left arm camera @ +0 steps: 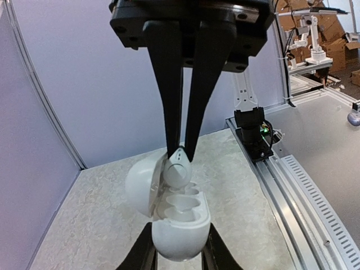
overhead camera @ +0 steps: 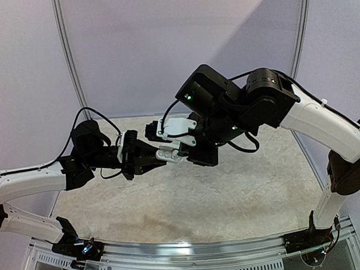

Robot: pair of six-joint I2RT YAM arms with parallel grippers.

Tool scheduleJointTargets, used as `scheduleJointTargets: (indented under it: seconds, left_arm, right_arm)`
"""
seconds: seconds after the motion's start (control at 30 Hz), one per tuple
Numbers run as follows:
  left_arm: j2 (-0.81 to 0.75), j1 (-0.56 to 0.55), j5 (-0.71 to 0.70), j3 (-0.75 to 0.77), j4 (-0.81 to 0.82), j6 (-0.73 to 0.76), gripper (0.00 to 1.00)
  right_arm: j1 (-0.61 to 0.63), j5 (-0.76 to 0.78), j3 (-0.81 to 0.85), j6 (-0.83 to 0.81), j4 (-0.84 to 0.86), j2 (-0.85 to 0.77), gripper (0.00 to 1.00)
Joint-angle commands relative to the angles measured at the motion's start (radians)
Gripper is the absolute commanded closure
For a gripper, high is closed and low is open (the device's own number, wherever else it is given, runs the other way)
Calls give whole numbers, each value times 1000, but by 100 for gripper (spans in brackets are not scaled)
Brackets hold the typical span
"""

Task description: Insert the wireless bluetooth earbuds into the charging case

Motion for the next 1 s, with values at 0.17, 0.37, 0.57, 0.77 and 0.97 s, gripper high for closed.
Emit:
scheduleJointTargets:
  seconds: [0.17,0.37,0.57,0.77,0.97]
  left_arm:
    - [0,-10,7,13,22,-11,100]
    - [0,-11,8,12,28,-20,100]
    - [-3,-12,7,11,40,-45,100]
    - [-3,-12,10,8,47,-50,100]
    - [-3,-12,13,5,49,-51,100]
  right_arm:
    - [1,14,-10,5,-17,16,100]
    - [1,39,-5,-2,-27,30,100]
    - [1,46,-2,-13,-39,50,100]
    - [1,57,-2,-22,-35,57,99]
    - [1,70,0,-39,7,54,90]
